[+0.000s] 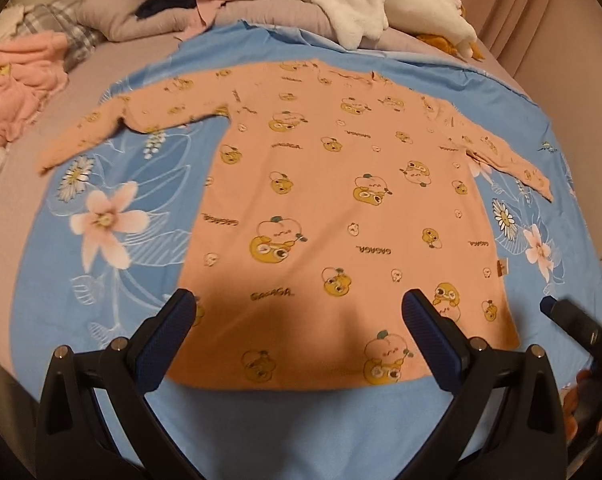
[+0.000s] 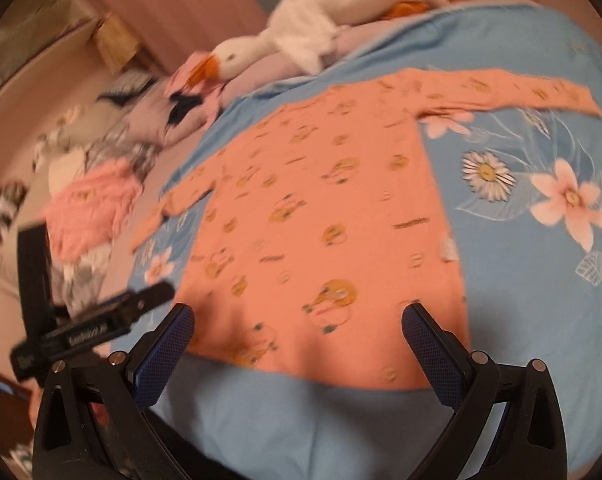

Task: Fold small clothes
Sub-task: 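Grasp the orange shirt's sleeve cuff with the right gripper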

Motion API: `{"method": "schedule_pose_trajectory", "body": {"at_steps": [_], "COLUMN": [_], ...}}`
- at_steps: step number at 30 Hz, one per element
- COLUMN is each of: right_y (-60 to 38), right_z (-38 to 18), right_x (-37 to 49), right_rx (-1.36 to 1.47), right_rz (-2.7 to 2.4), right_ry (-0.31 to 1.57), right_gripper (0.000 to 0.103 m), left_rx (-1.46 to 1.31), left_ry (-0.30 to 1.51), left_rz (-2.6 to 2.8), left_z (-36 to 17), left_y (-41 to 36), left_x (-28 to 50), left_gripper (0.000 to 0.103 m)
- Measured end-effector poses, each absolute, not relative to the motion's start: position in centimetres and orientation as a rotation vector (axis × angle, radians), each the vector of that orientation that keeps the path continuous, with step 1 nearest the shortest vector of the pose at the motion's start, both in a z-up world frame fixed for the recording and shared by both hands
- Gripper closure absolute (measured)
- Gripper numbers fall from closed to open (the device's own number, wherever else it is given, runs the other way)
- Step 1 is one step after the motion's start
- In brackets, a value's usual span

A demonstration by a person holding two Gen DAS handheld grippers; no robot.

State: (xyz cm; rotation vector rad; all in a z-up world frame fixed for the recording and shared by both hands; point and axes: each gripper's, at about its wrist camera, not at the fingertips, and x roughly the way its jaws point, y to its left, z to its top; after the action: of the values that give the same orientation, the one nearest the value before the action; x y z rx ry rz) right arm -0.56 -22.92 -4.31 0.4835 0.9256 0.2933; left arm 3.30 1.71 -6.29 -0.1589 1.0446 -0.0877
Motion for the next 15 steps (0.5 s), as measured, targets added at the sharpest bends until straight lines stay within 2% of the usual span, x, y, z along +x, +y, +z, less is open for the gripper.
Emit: {"method": "schedule_pose_trajectory", "body": {"at_steps": [14, 15], "right_y": [-42.4, -43.4], "right_z": [-7.7, -8.0], "right_x": [5.3, 5.7], "right_rx": [0.897, 0.913], "right_rz": [-0.106, -0.123], "right_ry": [0.737, 0.722], "right_gripper": [0.001, 0.003], "left_rx": [-0.183, -0.193], "left_ry": [0.996, 0.993], "left_rz": [-0.162, -0.160], "left_z": [-6.9, -7.0], "left_y": [-0.3, -0.5], "left_x": [10.7, 11.3], "left_gripper": [0.000, 0.000]}}
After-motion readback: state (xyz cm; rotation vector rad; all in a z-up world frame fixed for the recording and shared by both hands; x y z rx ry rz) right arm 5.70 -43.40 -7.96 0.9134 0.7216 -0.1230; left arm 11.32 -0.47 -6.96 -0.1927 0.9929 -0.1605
